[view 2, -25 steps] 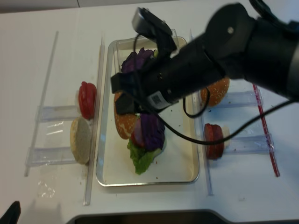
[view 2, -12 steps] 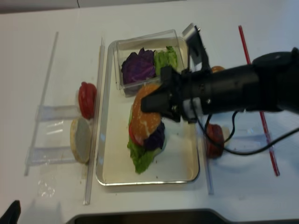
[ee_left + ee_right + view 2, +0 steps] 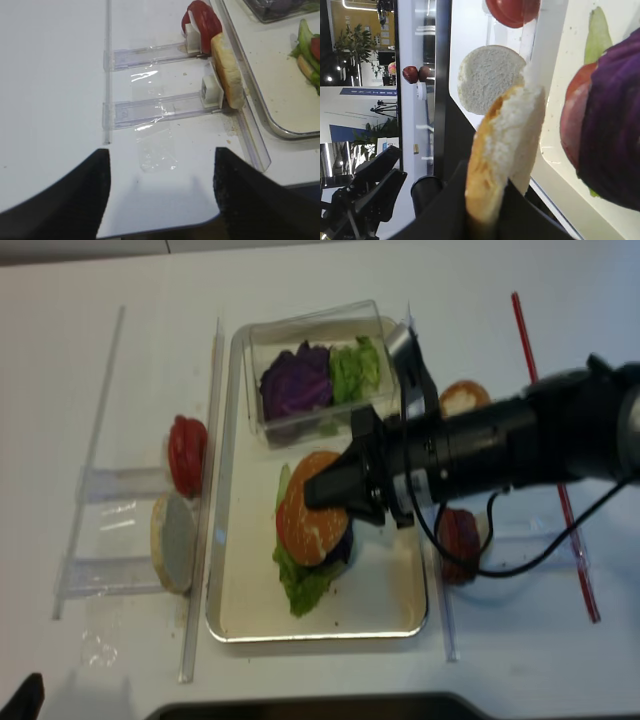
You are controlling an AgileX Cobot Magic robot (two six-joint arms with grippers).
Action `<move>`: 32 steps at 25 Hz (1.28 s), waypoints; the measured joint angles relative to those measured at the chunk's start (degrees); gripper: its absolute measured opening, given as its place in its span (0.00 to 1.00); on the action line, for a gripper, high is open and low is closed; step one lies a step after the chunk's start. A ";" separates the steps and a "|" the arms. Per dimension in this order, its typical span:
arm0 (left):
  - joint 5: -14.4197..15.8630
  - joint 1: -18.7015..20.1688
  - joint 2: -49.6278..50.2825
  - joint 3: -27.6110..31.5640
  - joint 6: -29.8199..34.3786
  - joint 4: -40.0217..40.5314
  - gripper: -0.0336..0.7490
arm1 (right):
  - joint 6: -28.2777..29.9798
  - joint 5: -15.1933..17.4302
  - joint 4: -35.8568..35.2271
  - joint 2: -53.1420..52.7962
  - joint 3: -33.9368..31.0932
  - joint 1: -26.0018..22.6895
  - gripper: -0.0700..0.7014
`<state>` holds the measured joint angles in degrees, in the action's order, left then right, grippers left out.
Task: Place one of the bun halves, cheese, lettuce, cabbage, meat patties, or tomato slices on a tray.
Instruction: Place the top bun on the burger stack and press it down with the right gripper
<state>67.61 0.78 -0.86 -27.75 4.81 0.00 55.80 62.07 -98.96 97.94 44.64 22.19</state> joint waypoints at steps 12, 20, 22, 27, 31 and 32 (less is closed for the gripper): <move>0.00 0.00 0.00 0.00 0.00 0.00 0.59 | 1.33 -3.60 -0.26 0.33 1.44 0.00 0.20; 0.00 0.00 0.00 0.00 0.00 0.00 0.59 | 0.80 -2.64 -0.54 4.27 3.44 0.00 0.20; 0.00 0.00 0.00 0.00 0.00 0.00 0.59 | 0.51 -2.64 -0.54 5.17 3.44 0.00 0.20; 0.00 0.00 0.00 0.00 0.00 0.00 0.59 | 0.32 -1.97 -0.54 5.61 3.70 0.00 0.20; 0.00 0.00 0.00 0.00 0.00 0.00 0.59 | 0.19 -1.84 -0.54 5.74 4.96 0.00 0.20; 0.00 0.00 0.00 0.00 0.00 0.00 0.59 | 0.19 -1.72 -0.54 5.87 5.09 0.00 0.20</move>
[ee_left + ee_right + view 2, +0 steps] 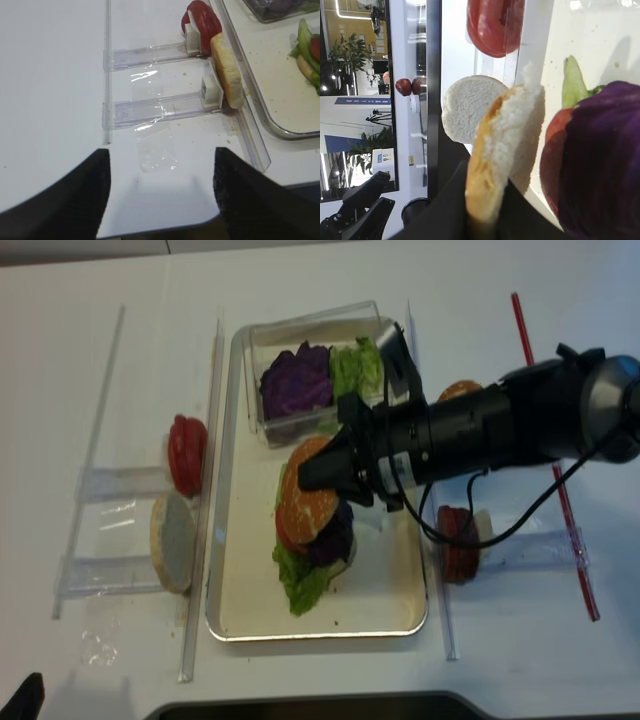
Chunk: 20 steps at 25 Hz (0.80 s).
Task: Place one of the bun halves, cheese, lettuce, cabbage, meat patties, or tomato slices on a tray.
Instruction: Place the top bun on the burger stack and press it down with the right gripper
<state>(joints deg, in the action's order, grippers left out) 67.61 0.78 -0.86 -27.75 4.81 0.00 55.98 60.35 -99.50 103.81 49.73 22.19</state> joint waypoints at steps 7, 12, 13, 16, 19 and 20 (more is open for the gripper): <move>0.00 0.00 0.00 0.00 0.00 0.00 0.59 | -0.04 1.15 -0.23 2.41 0.13 0.00 0.20; 0.00 0.00 0.00 0.00 0.00 0.00 0.59 | -0.26 2.15 -0.35 3.21 0.13 0.00 0.20; 0.00 0.00 0.00 0.00 0.00 0.00 0.59 | -0.35 2.15 -0.35 3.21 0.13 0.00 0.20; 0.00 0.00 0.00 0.00 0.00 0.00 0.59 | -0.47 2.05 -0.35 3.21 0.13 0.00 0.23; 0.00 0.00 0.00 0.00 0.00 0.00 0.59 | -0.47 2.05 -0.15 3.21 0.13 0.00 0.30; 0.00 0.00 0.00 0.00 0.00 0.00 0.59 | -0.47 2.05 -0.14 3.21 0.13 0.00 0.33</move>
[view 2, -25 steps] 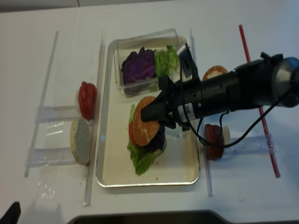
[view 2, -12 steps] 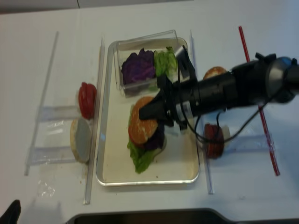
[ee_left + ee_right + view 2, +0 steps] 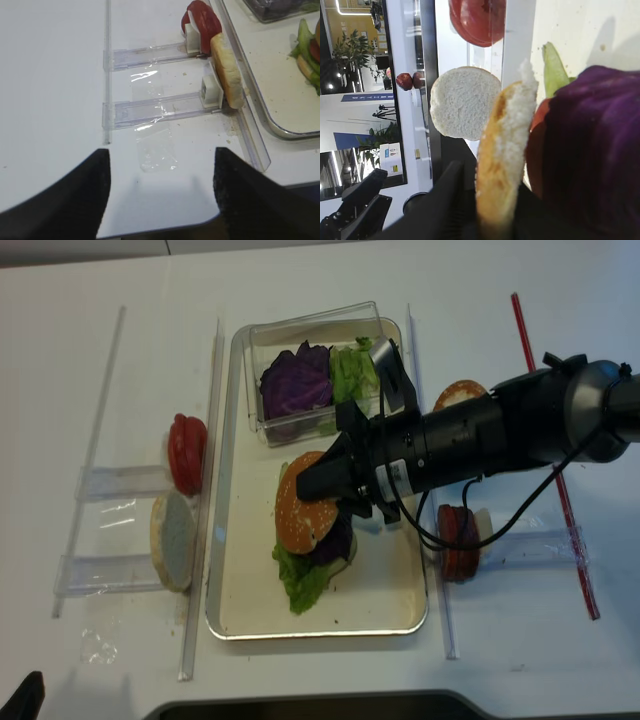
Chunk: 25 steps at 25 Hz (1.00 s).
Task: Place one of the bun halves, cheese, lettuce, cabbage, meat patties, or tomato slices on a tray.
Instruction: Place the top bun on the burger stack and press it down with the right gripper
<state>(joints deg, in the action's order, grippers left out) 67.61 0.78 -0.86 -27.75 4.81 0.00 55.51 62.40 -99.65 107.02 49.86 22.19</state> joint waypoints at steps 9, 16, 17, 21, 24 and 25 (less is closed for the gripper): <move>0.00 0.00 0.00 0.00 0.00 0.00 0.59 | -0.95 -0.18 1.06 0.00 0.00 0.00 0.42; 0.00 0.00 0.00 0.00 0.00 0.00 0.59 | -1.68 -0.37 1.27 0.00 0.00 0.00 0.44; 0.00 0.00 0.00 0.00 0.00 0.00 0.59 | -1.79 -0.37 1.27 0.00 0.00 0.00 0.45; 0.00 0.00 0.00 0.00 0.00 0.00 0.59 | -2.65 -0.58 1.27 0.00 0.00 0.00 0.48; 0.00 0.00 0.00 0.00 0.00 0.00 0.59 | -4.22 -1.59 2.75 0.00 0.00 0.00 0.49; 0.00 0.00 0.00 0.00 0.00 0.00 0.59 | -5.02 -2.33 3.81 0.00 0.00 0.00 0.49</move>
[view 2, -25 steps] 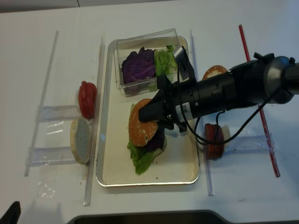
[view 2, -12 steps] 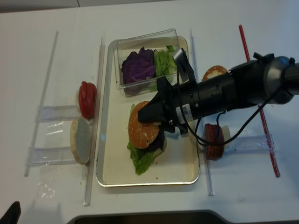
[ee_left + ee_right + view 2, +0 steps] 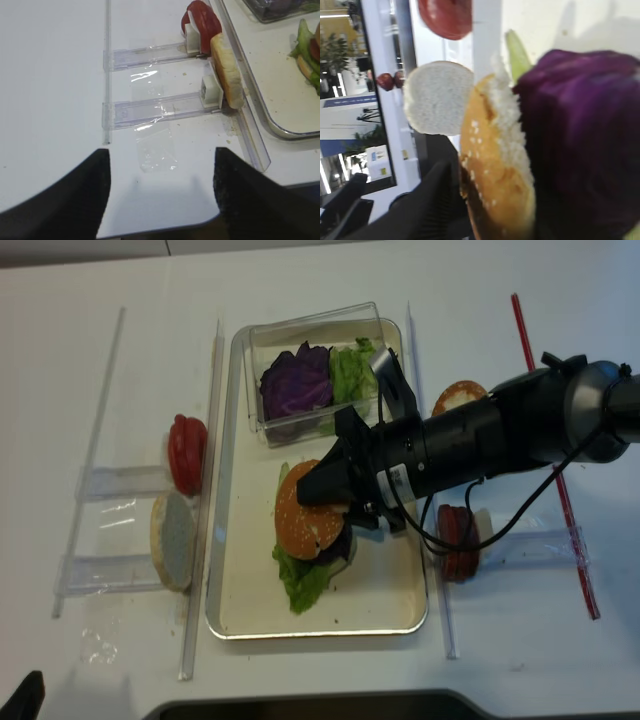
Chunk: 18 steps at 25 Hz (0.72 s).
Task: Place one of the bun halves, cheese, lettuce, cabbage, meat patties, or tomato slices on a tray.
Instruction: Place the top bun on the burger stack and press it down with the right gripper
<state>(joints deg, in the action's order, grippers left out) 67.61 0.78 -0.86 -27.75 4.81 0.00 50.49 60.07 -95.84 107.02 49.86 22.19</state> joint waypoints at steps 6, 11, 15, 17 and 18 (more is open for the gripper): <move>0.00 0.00 0.00 0.00 0.00 0.00 0.59 | -4.22 -3.95 5.31 -2.42 1.19 0.00 0.49; 0.00 0.00 0.00 0.00 0.00 0.00 0.59 | -9.39 -4.52 11.18 -2.81 4.51 0.00 0.49; 0.00 0.00 0.00 0.00 0.00 0.00 0.59 | -14.29 -4.61 16.79 -2.81 6.94 0.00 0.49; 0.00 0.00 0.00 0.00 0.00 0.00 0.59 | -17.27 -4.61 20.69 -2.81 8.11 0.00 0.49; 0.00 0.00 0.00 0.00 0.00 0.00 0.59 | -18.96 -4.66 22.83 -2.81 8.69 0.00 0.49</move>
<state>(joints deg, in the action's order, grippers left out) 67.61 0.78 -0.86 -27.75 4.81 0.00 31.53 55.40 -73.01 104.21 58.55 22.19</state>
